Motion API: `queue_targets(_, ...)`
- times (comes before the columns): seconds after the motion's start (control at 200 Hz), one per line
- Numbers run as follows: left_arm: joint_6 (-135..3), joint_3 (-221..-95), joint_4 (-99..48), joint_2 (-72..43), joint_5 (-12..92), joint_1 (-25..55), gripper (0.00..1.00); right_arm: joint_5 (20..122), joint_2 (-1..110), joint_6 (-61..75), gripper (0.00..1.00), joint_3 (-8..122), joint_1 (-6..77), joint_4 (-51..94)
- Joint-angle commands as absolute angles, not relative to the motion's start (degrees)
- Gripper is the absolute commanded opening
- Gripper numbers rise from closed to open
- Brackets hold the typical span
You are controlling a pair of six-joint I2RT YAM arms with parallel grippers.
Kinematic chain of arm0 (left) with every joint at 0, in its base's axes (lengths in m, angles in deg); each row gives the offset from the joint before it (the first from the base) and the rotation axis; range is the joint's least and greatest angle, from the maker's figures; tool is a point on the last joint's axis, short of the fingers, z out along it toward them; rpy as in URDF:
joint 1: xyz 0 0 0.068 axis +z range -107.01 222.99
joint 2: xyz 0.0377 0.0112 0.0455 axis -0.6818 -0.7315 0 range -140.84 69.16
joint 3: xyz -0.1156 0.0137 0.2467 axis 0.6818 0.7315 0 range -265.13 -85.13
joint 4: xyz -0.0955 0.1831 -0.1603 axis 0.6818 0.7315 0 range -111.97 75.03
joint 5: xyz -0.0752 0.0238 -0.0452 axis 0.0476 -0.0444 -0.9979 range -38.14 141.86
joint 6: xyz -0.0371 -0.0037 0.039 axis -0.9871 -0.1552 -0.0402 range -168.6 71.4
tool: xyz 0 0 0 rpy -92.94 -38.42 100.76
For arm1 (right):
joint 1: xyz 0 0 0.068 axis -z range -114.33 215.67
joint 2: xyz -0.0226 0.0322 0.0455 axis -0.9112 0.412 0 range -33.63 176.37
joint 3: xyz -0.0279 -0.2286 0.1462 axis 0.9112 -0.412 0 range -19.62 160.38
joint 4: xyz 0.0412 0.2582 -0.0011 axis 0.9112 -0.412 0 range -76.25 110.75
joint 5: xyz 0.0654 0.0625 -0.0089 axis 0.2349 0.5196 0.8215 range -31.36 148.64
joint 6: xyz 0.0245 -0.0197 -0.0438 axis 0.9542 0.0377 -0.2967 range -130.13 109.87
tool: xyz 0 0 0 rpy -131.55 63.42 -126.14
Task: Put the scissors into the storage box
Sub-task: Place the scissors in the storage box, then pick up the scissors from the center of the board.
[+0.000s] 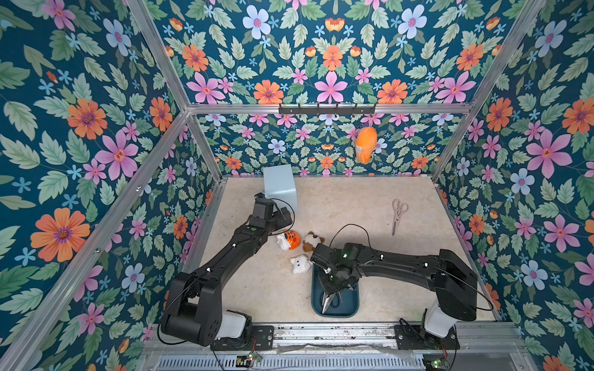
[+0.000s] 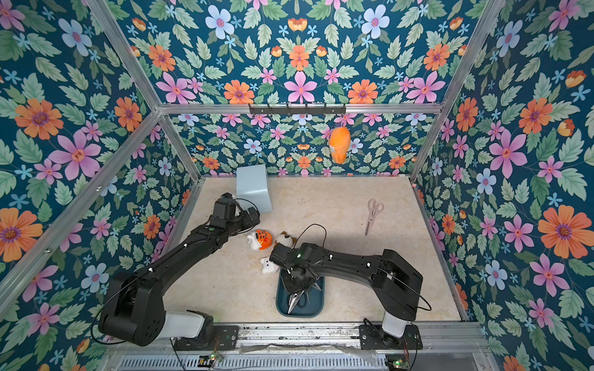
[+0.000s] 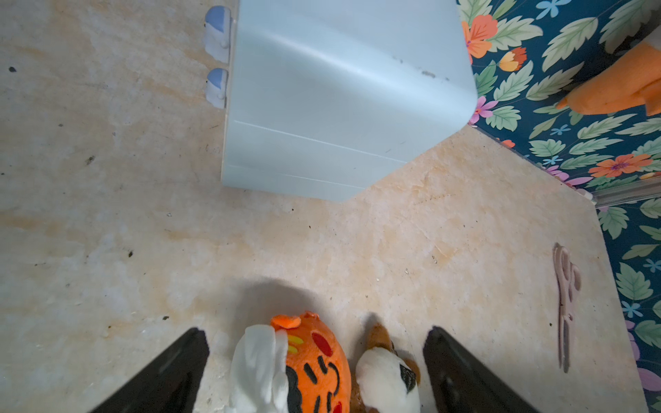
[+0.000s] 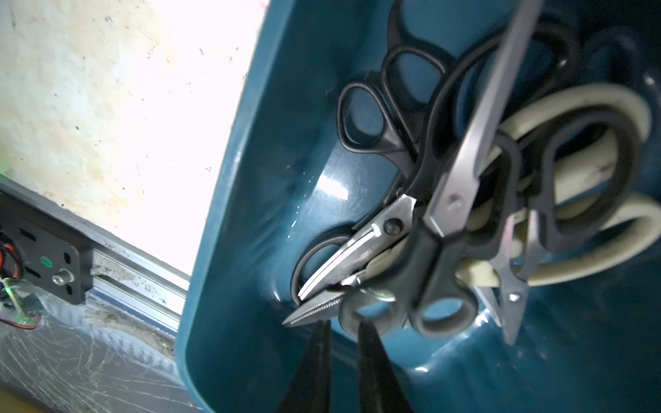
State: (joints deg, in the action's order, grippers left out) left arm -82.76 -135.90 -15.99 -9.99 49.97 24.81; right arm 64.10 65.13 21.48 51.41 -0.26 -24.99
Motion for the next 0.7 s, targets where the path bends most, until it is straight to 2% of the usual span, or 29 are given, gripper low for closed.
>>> queue_targets(0.0,-82.71,-135.88,-16.26,-9.74,49.78,24.85,0.99,61.97,64.48,21.60,0.30,52.39,-0.01,-26.26)
queue_targets(0.155,-82.38,-136.10,-16.22,-9.85,49.64,24.87,0.99,60.40,62.02,22.10,0.31,53.19,2.70,-26.15)
queue_targets(0.34,-82.04,-136.55,-16.26,-10.61,49.27,24.80,0.99,58.95,57.83,23.85,0.31,53.97,11.68,-25.22)
queue_targets(0.695,-83.67,-140.89,-16.76,-14.34,42.15,24.95,0.99,53.91,60.82,24.66,0.26,59.27,37.54,-28.64)
